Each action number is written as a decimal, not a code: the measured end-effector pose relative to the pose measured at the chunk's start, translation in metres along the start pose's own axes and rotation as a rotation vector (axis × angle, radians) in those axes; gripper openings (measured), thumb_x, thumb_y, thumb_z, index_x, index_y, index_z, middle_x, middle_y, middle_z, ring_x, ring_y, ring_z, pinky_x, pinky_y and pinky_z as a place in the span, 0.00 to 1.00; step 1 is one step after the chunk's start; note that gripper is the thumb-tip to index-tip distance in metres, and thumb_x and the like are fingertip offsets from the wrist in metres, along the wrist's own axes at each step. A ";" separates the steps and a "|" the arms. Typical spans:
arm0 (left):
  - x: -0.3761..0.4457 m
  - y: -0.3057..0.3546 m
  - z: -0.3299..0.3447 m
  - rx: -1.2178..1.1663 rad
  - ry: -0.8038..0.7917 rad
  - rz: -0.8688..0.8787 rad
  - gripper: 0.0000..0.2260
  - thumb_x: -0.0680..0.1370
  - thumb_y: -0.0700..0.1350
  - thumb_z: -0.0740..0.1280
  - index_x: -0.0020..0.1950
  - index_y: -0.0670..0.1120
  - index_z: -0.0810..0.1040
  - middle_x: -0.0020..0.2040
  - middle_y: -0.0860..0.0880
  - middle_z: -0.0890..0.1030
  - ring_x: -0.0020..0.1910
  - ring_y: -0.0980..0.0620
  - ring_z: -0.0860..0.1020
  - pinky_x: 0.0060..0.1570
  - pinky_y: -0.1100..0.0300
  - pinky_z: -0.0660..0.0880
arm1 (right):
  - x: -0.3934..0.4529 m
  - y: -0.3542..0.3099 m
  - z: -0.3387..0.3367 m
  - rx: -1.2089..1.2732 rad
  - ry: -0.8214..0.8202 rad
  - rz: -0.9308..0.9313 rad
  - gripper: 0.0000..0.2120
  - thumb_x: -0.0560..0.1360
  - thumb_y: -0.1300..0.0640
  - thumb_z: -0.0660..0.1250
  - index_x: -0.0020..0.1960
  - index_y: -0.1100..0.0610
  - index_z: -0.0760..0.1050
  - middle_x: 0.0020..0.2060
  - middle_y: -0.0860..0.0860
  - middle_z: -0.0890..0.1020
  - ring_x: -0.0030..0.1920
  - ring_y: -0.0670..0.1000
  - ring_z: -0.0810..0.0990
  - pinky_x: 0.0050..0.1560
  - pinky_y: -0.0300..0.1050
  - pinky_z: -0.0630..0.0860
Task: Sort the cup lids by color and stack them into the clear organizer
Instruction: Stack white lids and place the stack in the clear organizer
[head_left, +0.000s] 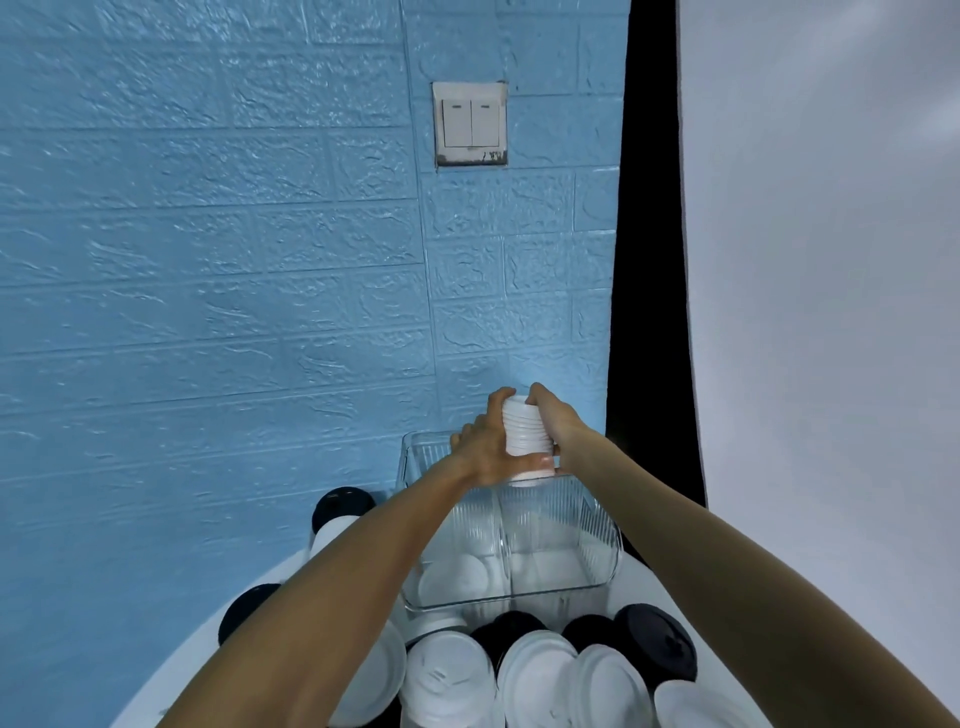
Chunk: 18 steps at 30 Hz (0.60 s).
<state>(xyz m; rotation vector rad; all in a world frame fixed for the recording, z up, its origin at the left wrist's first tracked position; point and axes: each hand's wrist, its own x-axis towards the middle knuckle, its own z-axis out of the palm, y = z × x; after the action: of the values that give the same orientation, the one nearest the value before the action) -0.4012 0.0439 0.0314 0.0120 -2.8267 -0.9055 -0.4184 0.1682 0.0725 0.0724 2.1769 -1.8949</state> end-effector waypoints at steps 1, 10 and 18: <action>0.001 0.000 -0.002 0.008 -0.008 0.001 0.50 0.67 0.68 0.75 0.77 0.59 0.47 0.64 0.49 0.79 0.63 0.44 0.76 0.61 0.50 0.68 | 0.000 0.001 0.001 -0.021 0.000 -0.001 0.16 0.76 0.45 0.58 0.48 0.56 0.77 0.40 0.56 0.81 0.42 0.57 0.80 0.57 0.53 0.78; -0.008 -0.003 0.004 0.007 -0.009 -0.031 0.37 0.67 0.64 0.74 0.70 0.63 0.58 0.57 0.47 0.78 0.61 0.46 0.69 0.50 0.54 0.59 | -0.006 -0.004 -0.002 -0.177 -0.034 0.090 0.09 0.80 0.56 0.56 0.48 0.59 0.73 0.38 0.55 0.75 0.36 0.54 0.74 0.38 0.46 0.70; -0.009 0.000 -0.003 0.170 -0.088 -0.048 0.34 0.69 0.71 0.70 0.69 0.58 0.65 0.62 0.48 0.76 0.64 0.46 0.66 0.54 0.52 0.60 | -0.012 -0.010 -0.003 -0.542 -0.096 0.159 0.09 0.81 0.61 0.54 0.48 0.62 0.71 0.42 0.59 0.73 0.50 0.60 0.74 0.66 0.65 0.73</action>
<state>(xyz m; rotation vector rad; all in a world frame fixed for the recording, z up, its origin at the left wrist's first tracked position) -0.3922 0.0426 0.0323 0.0646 -2.9886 -0.6887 -0.4090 0.1715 0.0849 0.0483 2.4504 -1.1527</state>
